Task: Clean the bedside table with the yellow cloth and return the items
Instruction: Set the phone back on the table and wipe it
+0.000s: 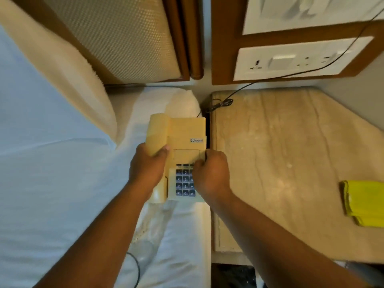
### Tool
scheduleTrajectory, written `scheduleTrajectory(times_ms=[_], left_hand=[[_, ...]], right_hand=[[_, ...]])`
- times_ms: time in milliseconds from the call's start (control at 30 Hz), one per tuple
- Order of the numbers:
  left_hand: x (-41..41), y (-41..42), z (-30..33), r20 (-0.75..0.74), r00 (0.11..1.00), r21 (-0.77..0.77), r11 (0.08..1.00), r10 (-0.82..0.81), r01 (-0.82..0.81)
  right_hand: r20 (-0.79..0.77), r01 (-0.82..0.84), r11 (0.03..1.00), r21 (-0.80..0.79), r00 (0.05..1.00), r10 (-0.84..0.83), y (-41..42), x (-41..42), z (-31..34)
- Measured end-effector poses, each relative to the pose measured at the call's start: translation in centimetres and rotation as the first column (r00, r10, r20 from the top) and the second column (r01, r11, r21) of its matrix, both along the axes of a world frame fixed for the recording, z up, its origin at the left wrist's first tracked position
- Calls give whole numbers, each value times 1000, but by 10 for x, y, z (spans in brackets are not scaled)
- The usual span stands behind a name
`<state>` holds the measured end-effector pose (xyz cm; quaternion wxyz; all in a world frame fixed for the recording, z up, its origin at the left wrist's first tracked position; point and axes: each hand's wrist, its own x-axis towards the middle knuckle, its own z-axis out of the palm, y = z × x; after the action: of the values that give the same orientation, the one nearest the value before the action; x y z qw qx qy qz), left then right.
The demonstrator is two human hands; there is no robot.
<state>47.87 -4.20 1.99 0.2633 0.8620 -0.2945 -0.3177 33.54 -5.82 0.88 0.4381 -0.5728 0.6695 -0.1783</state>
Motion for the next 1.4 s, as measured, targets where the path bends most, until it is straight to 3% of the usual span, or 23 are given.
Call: scheduleTrajectory(times_ms=[200, 300, 400, 700, 800, 867, 933, 1067, 1233, 1400], left_hand=[[-122, -49, -9, 1, 990, 57, 989, -138, 138], [-175, -60, -32, -107, 989, 71, 991, -103, 111], [-207, -63, -56, -100, 992, 109, 990, -74, 85], [-233, -73, -88, 73, 992, 41, 994, -107, 104], [-235, -72, -90, 117, 985, 33, 992, -124, 121], [-237, -72, -92, 145, 980, 29, 990, -138, 136], [-234, -73, -94, 164, 976, 27, 989, -146, 143], [-234, -73, -101, 211, 961, -15, 982, -181, 188], [-236, -70, -102, 301, 935, -75, 973, -186, 218], [-239, -90, -110, 331, 934, -127, 975, -134, 185]], right_hand=[[-127, 157, 983, -90, 978, -168, -33, -112, -4], [-167, 187, 981, -52, 967, -194, -46, -159, -18], [-200, 162, 986, -46, 965, -168, -52, -190, -38], [-112, 123, 991, -51, 985, -128, -72, -217, -87], [-212, 80, 987, -137, 971, -108, -66, -229, -86], [-379, 123, 966, -227, 903, -204, -57, -252, -83], [-547, 206, 941, -269, 772, -325, -46, -282, -83], [-687, 516, 850, -106, 581, -438, -25, -350, -88], [-649, 703, 710, 51, 564, -511, -25, -379, -110], [-662, 597, 793, -126, 545, -515, -19, -370, -134]])
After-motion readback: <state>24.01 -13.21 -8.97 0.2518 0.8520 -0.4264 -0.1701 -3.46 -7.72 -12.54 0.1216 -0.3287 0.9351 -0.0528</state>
